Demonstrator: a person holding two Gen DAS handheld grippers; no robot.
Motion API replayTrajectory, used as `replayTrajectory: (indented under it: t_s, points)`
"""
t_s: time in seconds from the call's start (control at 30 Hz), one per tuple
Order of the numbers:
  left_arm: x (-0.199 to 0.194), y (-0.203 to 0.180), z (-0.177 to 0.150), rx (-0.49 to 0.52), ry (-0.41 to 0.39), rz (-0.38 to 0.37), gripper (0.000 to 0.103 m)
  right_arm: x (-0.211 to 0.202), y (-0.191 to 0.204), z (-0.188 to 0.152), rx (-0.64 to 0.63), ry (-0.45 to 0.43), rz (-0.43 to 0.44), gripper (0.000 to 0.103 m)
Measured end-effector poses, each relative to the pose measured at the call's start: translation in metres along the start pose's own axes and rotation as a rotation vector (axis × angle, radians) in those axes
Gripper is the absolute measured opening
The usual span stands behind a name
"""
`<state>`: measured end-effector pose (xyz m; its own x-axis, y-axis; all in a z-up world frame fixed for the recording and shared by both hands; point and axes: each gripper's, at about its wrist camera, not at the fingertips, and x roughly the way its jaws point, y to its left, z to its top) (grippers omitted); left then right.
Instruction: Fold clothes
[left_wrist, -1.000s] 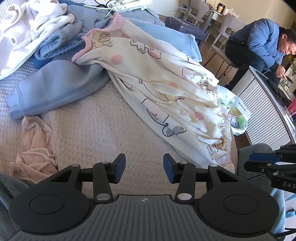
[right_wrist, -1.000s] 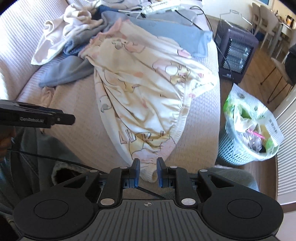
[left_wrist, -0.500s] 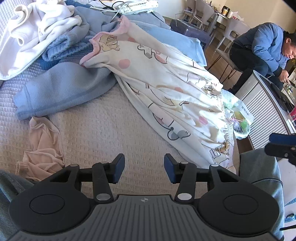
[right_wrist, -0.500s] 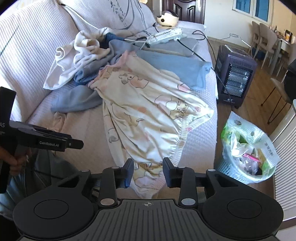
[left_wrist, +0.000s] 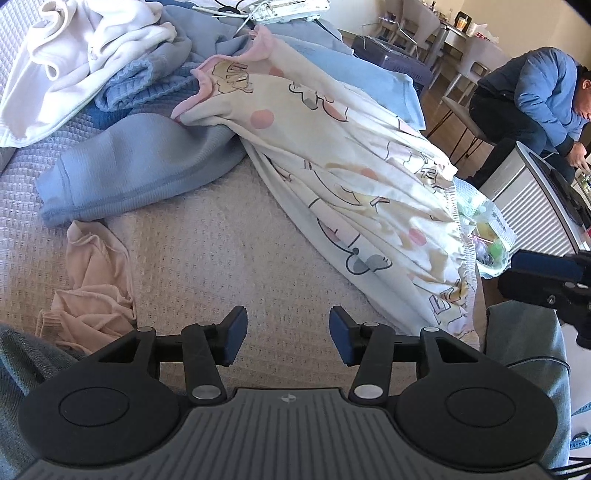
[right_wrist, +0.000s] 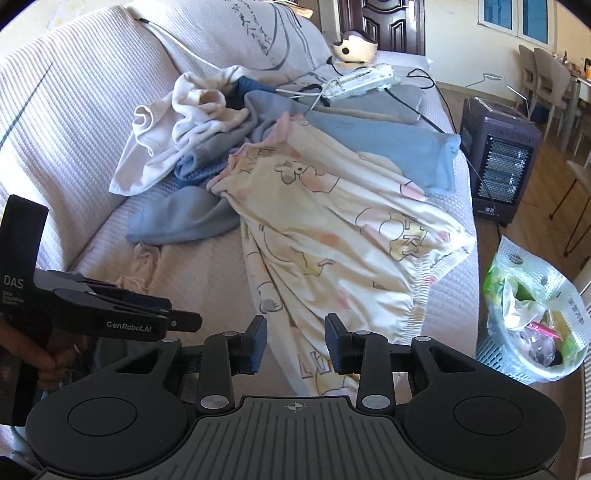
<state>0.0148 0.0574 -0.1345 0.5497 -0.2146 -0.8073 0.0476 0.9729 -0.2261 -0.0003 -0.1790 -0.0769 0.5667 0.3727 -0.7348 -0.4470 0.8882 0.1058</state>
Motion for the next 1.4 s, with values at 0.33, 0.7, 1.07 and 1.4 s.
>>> replayTrajectory:
  t_s: [0.33,0.7,1.07,1.4]
  points:
    - [0.001,0.000,-0.002,0.001,0.005,-0.006,0.047,0.002,-0.001,-0.008,0.024,0.022,0.000,0.035]
    - [0.000,0.003,-0.002,-0.006,0.001,-0.005,0.048,0.004,0.002,-0.009,0.022,0.028,0.002,0.035]
    - [0.000,0.004,0.000,-0.006,-0.005,-0.003,0.048,0.007,0.004,-0.007,0.015,0.031,0.003,0.035]
    - [0.001,0.006,0.001,-0.008,-0.001,0.001,0.048,0.012,0.004,-0.006,0.013,0.039,0.004,0.035]
